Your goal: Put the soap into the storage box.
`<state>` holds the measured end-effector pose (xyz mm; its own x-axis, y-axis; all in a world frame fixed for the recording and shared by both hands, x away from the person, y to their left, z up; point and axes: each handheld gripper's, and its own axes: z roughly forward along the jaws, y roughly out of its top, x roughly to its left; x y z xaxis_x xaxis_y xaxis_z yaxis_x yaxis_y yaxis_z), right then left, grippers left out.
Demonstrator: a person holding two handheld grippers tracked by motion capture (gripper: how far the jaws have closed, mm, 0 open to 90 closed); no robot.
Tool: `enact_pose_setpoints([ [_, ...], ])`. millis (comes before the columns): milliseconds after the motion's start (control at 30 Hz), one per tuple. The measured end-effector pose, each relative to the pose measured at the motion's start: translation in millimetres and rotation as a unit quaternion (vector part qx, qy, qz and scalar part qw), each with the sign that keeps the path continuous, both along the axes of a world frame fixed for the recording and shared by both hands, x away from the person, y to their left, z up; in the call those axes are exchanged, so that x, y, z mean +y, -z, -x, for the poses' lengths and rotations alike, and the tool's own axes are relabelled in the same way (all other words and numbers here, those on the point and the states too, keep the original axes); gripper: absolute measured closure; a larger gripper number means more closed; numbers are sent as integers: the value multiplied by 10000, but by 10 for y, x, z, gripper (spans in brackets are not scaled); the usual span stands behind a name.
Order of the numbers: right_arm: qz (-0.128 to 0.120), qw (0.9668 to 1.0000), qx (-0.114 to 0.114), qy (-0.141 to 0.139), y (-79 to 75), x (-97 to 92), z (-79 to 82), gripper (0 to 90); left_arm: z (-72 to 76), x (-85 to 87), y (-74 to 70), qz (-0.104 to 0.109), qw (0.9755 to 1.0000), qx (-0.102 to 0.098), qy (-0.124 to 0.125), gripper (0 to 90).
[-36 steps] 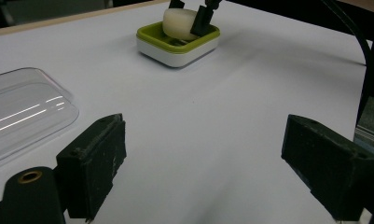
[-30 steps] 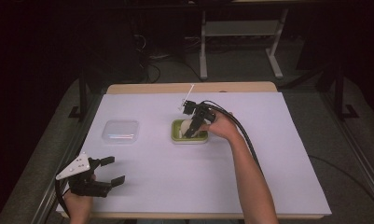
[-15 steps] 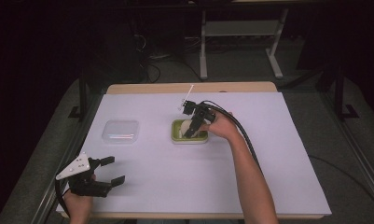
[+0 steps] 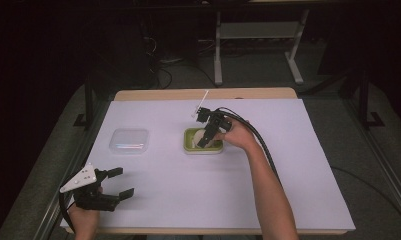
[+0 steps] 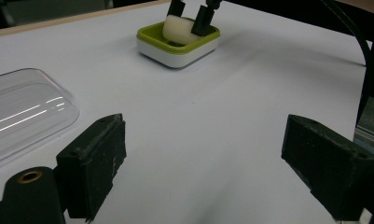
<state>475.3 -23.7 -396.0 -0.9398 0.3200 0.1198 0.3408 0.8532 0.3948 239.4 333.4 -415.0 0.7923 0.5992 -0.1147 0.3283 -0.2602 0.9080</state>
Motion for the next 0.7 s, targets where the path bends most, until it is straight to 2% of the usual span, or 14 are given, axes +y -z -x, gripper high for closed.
enact_pose_setpoints([
  [100,-309,9995,-8,3,-72,-38,-7,305,0,-4,1,7,10000,4,3,131],
  [167,-232,9997,-43,-22,-96,-40,0,283,-1,-8,0,0,10000,1,10,131],
  [300,-261,9996,48,47,-109,-70,12,286,3,-10,-2,2,10000,-2,8,131],
  [533,-228,9997,20,32,-163,-136,52,279,2,-13,-2,-17,10000,-3,13,131],
  [567,-236,9997,10,50,-178,-154,62,278,4,-17,-2,-7,10000,-4,13,131],
  [633,-312,9994,-167,45,-204,-212,91,283,6,-25,-2,-8,10000,5,17,131],
  [700,-373,9992,-89,102,-217,-281,110,278,5,-29,-1,-33,10000,3,29,131],
])
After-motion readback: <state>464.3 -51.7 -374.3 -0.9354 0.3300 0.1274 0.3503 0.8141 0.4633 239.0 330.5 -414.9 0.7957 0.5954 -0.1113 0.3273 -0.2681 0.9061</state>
